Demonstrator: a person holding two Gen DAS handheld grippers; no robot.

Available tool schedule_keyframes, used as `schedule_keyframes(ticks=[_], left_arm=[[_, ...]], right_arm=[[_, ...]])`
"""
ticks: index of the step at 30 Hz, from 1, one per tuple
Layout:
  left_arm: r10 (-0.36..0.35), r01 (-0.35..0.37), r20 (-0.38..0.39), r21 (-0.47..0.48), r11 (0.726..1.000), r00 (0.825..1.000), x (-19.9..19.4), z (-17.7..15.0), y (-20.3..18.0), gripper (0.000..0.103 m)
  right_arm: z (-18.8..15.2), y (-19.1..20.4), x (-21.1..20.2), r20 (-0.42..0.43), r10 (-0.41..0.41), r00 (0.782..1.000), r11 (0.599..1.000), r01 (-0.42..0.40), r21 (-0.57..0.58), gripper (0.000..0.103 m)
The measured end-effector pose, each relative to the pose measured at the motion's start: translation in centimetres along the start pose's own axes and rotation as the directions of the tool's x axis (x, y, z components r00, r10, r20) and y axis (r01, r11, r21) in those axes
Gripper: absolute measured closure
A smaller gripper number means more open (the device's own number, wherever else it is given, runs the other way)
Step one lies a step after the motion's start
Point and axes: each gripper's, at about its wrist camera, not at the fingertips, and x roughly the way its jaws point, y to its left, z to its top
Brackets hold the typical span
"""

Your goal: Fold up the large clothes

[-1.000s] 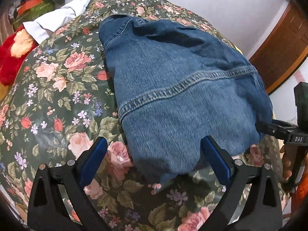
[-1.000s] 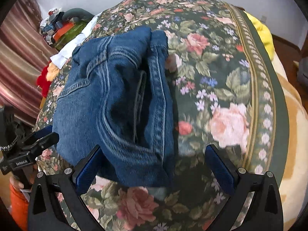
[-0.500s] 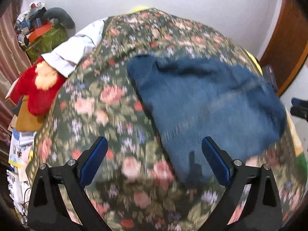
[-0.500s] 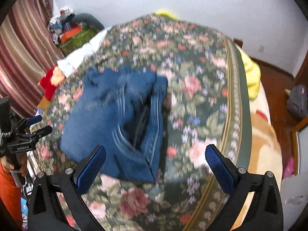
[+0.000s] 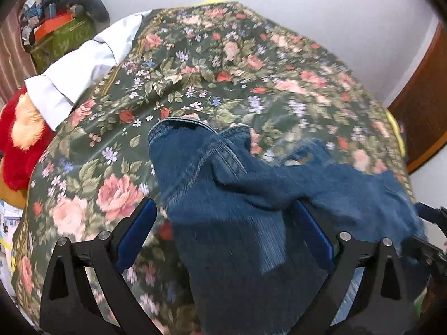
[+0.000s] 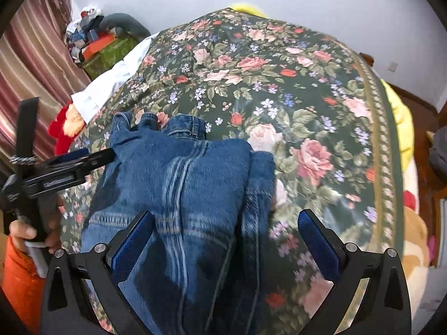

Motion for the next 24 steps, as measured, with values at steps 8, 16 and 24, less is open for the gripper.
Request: schedule_keyframes(ticks=[8, 16, 24], left_arm=[[0.055, -0.054, -0.019, 0.041, 0.998, 0.998, 2.0, 1.2, 0.5, 0.001], [0.044, -0.051, 0.058, 0.116, 0.992, 0.997, -5.3, -0.6, 1.7, 0.002], [-0.199, 0.19, -0.141, -0.075, 0.979, 0.97, -3.6, -6.7, 3.9, 0.002]], right_arm=[[-0.2, -1.7, 1.5, -0.041, 0.042, 0.998, 0.998, -0.04, 0.052, 0.0], [-0.2, -0.9, -0.6, -0.034, 0.049, 0.998, 0.999, -0.049, 0.015, 0.0], [-1.9, -1.5, 0.7, -0.117, 0.1, 0.988, 0.995, -0.101, 0.0, 0.0]])
